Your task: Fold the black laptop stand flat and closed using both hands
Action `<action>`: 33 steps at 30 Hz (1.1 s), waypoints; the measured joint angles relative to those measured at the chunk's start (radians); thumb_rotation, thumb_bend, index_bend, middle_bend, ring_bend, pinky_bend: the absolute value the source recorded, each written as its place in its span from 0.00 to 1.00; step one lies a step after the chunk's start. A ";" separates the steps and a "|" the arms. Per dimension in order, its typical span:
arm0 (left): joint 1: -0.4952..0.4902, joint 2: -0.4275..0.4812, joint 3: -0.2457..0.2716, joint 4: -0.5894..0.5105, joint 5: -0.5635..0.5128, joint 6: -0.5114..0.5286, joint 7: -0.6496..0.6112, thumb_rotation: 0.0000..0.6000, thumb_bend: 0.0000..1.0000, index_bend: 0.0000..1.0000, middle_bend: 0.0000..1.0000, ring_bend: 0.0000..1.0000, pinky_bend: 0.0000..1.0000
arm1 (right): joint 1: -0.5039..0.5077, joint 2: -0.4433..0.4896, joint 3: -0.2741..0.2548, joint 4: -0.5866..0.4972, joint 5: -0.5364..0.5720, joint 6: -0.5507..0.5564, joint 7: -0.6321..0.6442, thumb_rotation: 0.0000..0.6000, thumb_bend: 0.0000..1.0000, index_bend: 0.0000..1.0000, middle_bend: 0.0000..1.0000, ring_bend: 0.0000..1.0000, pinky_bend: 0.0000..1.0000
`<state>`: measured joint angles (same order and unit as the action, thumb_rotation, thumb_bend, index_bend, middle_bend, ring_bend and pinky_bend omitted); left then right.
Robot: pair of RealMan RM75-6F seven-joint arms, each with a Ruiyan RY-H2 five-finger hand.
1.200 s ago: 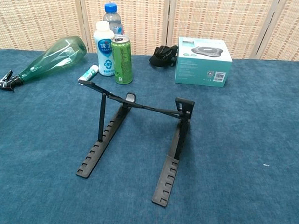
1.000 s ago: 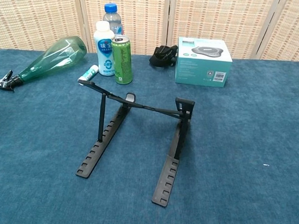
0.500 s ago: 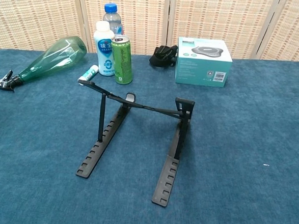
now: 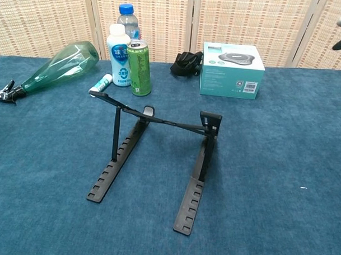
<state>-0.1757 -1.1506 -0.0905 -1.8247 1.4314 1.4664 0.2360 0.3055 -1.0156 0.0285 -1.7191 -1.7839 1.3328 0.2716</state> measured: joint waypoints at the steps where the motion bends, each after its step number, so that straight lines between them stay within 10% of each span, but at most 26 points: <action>1: -0.002 -0.001 0.000 0.001 0.000 -0.003 0.000 1.00 0.15 0.08 0.01 0.00 0.00 | 0.005 0.001 -0.004 -0.004 -0.012 -0.001 0.012 1.00 0.00 0.00 0.18 0.05 0.14; 33: 0.000 0.003 -0.001 -0.037 0.000 0.002 0.043 1.00 0.15 0.08 0.01 0.00 0.00 | 0.402 -0.106 -0.163 -0.005 -0.343 -0.180 0.396 1.00 0.02 0.00 0.20 0.05 0.14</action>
<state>-0.1758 -1.1473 -0.0913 -1.8612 1.4311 1.4679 0.2794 0.7075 -1.1212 -0.1347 -1.7237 -2.1274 1.1526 0.6672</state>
